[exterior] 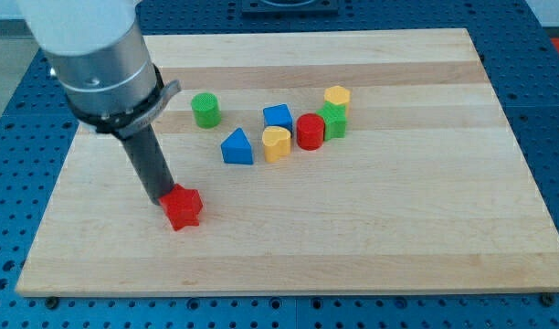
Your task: Place green circle left side of red star
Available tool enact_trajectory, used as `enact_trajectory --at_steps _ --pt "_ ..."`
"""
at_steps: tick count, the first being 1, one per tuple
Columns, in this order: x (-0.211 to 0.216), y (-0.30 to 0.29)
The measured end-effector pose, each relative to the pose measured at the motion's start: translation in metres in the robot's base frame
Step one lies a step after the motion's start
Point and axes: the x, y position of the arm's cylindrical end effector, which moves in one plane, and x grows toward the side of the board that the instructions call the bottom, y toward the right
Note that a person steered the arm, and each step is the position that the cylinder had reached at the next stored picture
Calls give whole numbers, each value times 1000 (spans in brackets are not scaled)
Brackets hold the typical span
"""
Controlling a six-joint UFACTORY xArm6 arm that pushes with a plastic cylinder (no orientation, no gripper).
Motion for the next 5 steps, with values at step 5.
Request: enact_trajectory --at_steps 5 --pt "-204 -38"
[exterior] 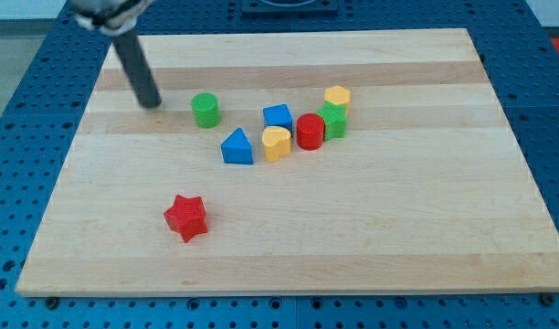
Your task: Place green circle left side of red star
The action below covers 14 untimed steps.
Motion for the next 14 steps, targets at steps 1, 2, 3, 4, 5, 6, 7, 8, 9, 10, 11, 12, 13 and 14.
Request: enact_trajectory --at_steps 1,2,3,4,5,6,7,8,9,10,11,12,13,14 --pt "-36 61" --pt "3 93" --pt "32 85" --pt "62 75" --pt "87 59" --pt "126 51" --pt "162 40" --pt "183 30" --pt "183 28" --pt "175 24" --pt "182 11" --pt "202 4" --pt "228 -1" --pt "227 -1"
